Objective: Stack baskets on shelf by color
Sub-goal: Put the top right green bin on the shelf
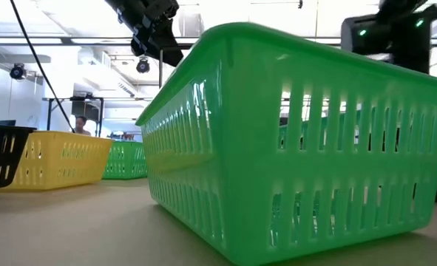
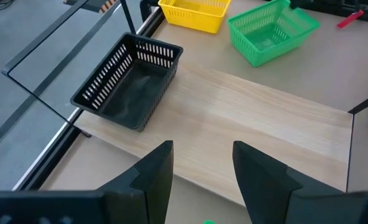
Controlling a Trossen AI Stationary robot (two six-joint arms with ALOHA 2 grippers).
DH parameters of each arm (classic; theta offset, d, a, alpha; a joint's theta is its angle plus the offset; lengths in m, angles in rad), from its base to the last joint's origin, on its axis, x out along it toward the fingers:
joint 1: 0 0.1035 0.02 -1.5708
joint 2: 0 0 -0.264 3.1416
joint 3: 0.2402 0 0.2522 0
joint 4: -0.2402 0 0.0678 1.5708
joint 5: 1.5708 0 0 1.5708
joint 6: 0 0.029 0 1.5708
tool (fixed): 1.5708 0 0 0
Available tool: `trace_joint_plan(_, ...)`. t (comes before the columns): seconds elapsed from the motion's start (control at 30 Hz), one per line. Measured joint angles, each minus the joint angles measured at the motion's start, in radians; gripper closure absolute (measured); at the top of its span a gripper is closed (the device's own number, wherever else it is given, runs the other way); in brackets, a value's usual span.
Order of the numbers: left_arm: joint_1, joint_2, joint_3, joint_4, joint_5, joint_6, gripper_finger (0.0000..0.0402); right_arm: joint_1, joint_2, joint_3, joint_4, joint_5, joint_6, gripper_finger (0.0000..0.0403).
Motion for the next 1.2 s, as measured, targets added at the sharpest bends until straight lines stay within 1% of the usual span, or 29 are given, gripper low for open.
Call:
trace_joint_plan(0.13, 0.000, 0.000, 0.000, 0.001, 0.000, 0.000, 0.0251, -0.041, 0.048, -0.035, 0.135, -0.013, -0.050, 0.0241)
trace_joint_plan(0.23, 0.000, 0.000, 0.000, 0.001, 0.004, 0.000, 0.0251, -0.054, 0.094, -0.053, 0.154, -0.045, -0.075, 0.0253)
trace_joint_plan(0.3, 0.000, 0.000, 0.000, 0.001, 0.013, 0.000, 0.0251, -0.053, 0.113, -0.054, 0.179, -0.048, -0.102, 0.0267)
trace_joint_plan(0.4, 0.000, 0.000, 0.000, 0.001, 0.029, -0.002, 0.0251, -0.053, 0.136, -0.052, 0.198, -0.047, -0.144, 0.0302)
trace_joint_plan(0.57, -0.001, 0.000, 0.000, 0.000, 0.049, -0.003, 0.0251, -0.053, 0.133, -0.029, 0.185, -0.051, -0.207, 0.0381)
trace_joint_plan(0.6, -0.001, -0.001, 0.000, 0.000, 0.050, -0.003, 0.0251, -0.053, 0.127, -0.018, 0.173, -0.052, -0.216, 0.0386)
trace_joint_plan(0.73, 0.000, -0.019, 0.004, -0.008, 0.050, 0.009, 0.0251, -0.053, 0.081, 0.052, 0.073, -0.076, -0.268, 0.0393)
trace_joint_plan(0.83, 0.000, -0.053, 0.008, -0.009, 0.050, 0.034, 0.0251, -0.053, 0.051, 0.142, 0.009, -0.089, -0.310, 0.0394)
trace_joint_plan(0.93, 0.000, -0.101, 0.010, -0.008, 0.050, 0.048, 0.0251, -0.053, 0.052, 0.246, 0.004, -0.087, -0.364, 0.0394)
trace_joint_plan(1.03, 0.000, -0.145, 0.009, -0.004, 0.043, 0.049, 0.0251, -0.056, 0.101, 0.345, 0.010, -0.072, -0.419, 0.0394)
trace_joint_plan(1.2, 0.000, -0.196, 0.006, 0.004, -0.001, 0.049, 0.0251, -0.067, 0.274, 0.473, 0.127, -0.072, -0.543, 0.0394)
